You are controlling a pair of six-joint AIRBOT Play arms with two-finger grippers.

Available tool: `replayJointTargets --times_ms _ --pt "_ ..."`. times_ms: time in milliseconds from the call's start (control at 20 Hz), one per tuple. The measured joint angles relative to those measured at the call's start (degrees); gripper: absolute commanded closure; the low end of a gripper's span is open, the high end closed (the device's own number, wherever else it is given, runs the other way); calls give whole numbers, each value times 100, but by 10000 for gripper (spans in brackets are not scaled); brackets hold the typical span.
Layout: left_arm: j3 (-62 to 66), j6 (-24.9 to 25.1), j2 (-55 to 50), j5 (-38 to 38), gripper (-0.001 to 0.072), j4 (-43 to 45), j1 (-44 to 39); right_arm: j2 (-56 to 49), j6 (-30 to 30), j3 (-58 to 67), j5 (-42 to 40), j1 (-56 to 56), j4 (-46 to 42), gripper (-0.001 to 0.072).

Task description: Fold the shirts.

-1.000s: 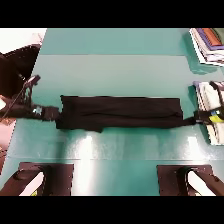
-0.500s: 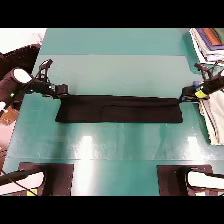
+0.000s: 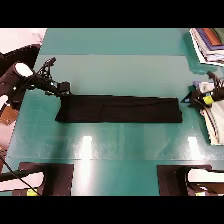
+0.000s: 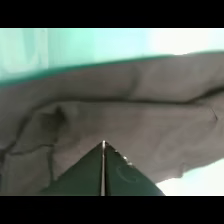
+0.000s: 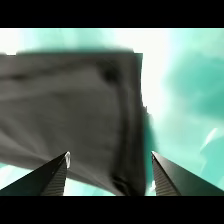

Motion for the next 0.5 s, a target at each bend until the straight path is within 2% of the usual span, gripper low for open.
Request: replayJointTargets --times_ms 250,300,400,450,500 --pt "31 -83 -24 22 682 -188 -468 -293 -455 -767 -7 -313 601 136" --pt "31 -133 -26 105 682 -197 -605 -361 -533 -835 -22 -278 785 235" --pt "33 -280 -35 310 682 -232 -868 -509 -697 -872 -170 -146 955 598" --pt "35 -343 -50 415 682 -232 -1001 -564 -756 -837 -236 -70 986 694" --pt "42 -398 -83 544 682 -258 -1152 -592 -822 -756 -247 2 1080 695"
